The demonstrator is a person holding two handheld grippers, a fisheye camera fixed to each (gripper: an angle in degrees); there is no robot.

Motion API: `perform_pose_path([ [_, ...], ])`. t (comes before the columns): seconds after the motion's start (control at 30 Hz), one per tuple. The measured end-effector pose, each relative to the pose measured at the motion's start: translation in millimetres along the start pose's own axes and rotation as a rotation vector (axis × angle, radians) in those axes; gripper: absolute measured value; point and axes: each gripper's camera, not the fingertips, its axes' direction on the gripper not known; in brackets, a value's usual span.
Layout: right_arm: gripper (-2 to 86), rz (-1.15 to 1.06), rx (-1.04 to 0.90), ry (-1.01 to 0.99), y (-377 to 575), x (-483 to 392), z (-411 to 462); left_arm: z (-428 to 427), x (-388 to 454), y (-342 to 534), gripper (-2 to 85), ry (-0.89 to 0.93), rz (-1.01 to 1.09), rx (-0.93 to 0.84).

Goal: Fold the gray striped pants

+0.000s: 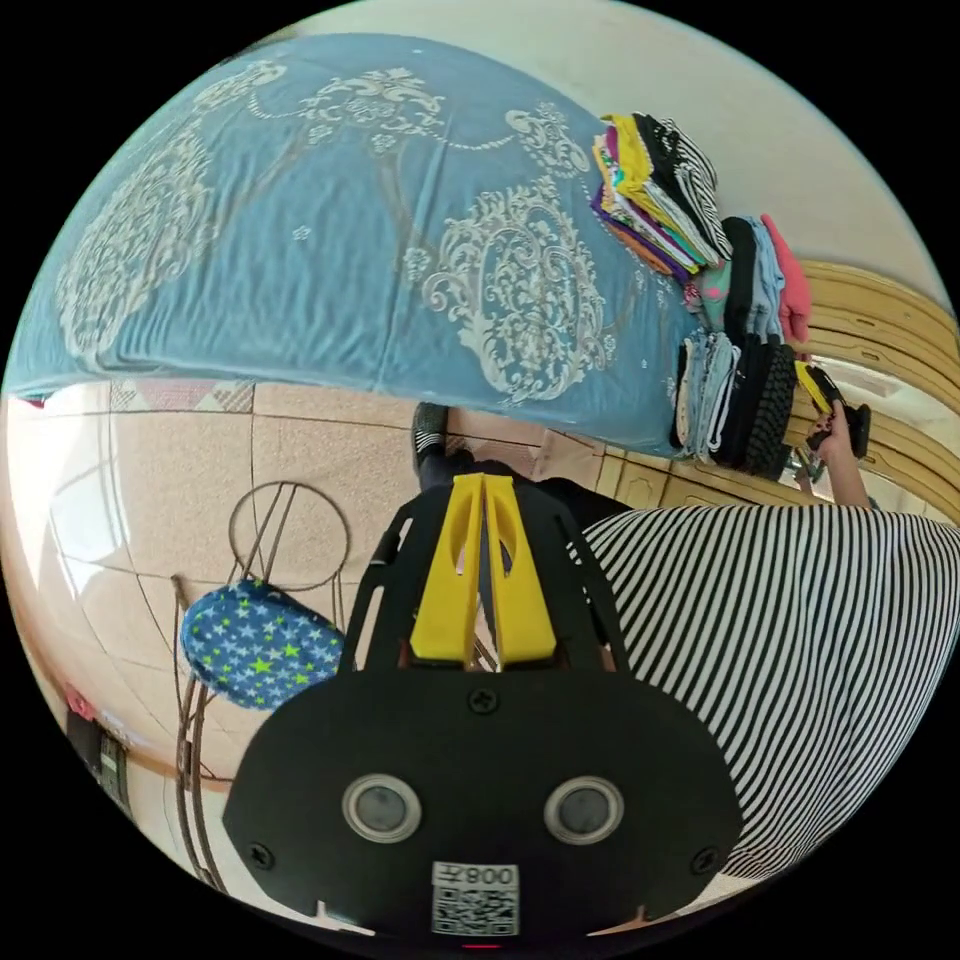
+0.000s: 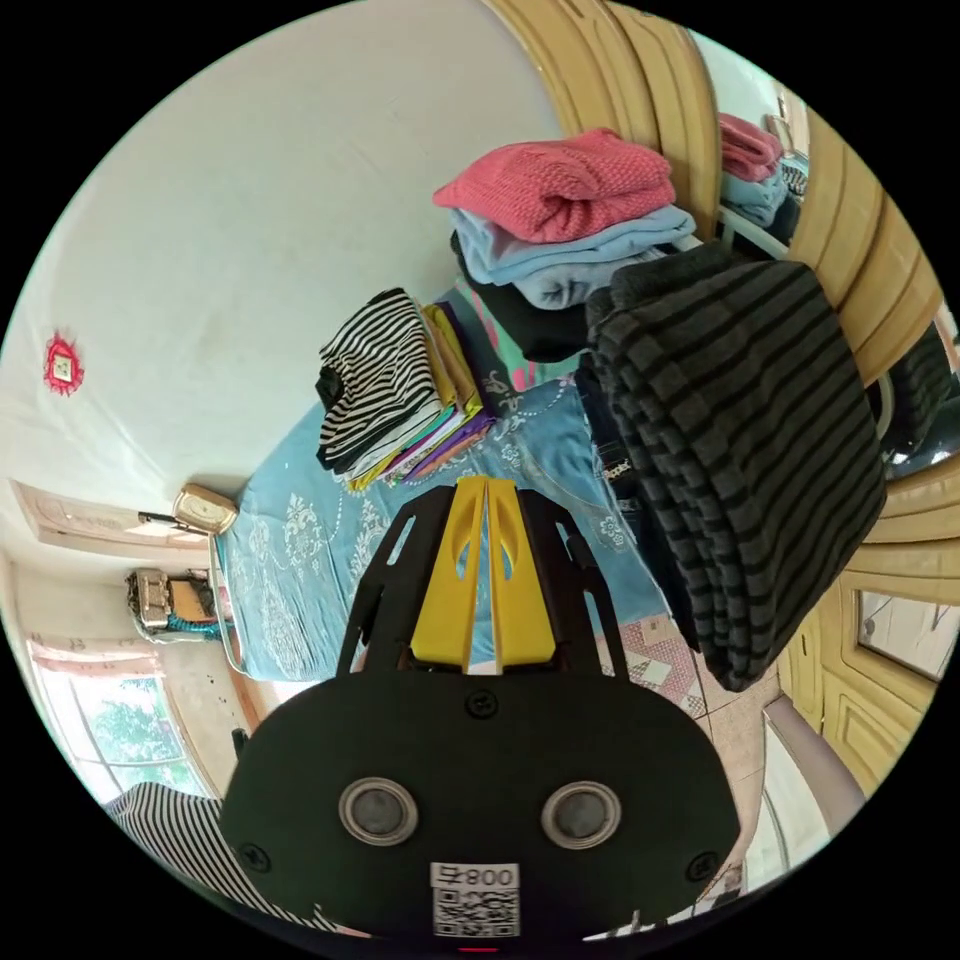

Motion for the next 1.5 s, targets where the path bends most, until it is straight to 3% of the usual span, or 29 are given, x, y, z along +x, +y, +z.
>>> perform_pose_path([
  [0.17, 0.0, -0.1, -0.062, -0.144, 18.9, -5.3, 30.6, -17.2, -56.7, 75.3, 0.1, -0.024, -0.195, -0.064],
  [0.4, 0.0, -0.123, -0.13, -0.223, 65.6, 32.5, 58.0, -30.6, -72.4, 129.4, 0.2, -0.083, -0.213, -0.134],
  [0.97, 0.0, 0.066, -0.108, -0.221, 162.8, 171.9, 33.4, -99.8, -23.9, 69.7, 0.0, -0.245, 0.213, -0.153],
  [1.5, 0.0, 0.031, -0.207, -0.29, 169.9, 164.0, 71.6, -126.7, -41.7, 100.0, 0.1, -0.256, 0.22, -0.183],
])
